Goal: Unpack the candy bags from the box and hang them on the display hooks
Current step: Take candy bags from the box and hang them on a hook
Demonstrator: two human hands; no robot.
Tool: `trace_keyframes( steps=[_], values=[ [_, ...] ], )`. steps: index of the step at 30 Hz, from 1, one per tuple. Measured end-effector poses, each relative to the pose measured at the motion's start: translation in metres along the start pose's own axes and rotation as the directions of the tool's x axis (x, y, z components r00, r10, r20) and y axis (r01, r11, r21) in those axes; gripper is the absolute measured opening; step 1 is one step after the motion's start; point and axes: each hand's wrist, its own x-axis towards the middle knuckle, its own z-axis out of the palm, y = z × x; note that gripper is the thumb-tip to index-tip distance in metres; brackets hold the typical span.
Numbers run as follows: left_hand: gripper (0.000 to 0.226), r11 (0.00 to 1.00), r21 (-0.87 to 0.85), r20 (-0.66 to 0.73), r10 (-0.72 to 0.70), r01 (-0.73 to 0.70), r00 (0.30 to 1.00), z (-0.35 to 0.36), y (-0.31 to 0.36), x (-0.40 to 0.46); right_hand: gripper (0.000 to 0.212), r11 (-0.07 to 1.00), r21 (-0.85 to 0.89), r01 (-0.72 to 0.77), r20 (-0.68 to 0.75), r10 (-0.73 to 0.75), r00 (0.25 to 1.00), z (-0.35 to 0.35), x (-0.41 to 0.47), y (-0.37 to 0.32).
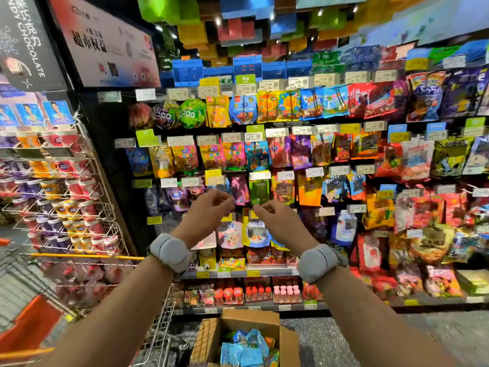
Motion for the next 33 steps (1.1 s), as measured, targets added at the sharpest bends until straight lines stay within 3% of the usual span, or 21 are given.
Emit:
trace_keyframes(
  steps=[6, 17, 22, 26, 33],
  values=[
    [0.013, 0.979, -0.098, 0.030, -0.176, 0.178, 0.984, 0.041, -0.021, -0.021, 0.040, 0.997, -0.032, -0.065, 0.087, 0.068, 0.994, 0.004, -0.018, 0.043],
    [0.017, 0.913, -0.188, 0.045, -0.361, 0.363, 0.931, 0.057, -0.091, -0.045, 0.038, 0.972, 0.023, -0.232, 0.169, 0.225, 0.960, 0.050, -0.030, 0.112],
    [0.015, 0.861, -0.205, 0.077, -0.459, 0.465, 0.885, 0.057, -0.144, -0.053, 0.043, 0.930, -0.008, -0.369, 0.243, 0.359, 0.901, 0.086, -0.028, 0.141],
    [0.013, 0.805, -0.275, 0.131, -0.511, 0.526, 0.850, 0.058, -0.180, -0.048, 0.061, 0.909, -0.033, -0.415, 0.243, 0.410, 0.879, 0.113, -0.017, 0.157],
    [0.023, 0.707, -0.335, 0.196, -0.594, 0.623, 0.780, 0.043, -0.250, -0.026, 0.050, 0.836, -0.047, -0.546, 0.269, 0.537, 0.799, 0.164, 0.010, 0.184]
  ],
)
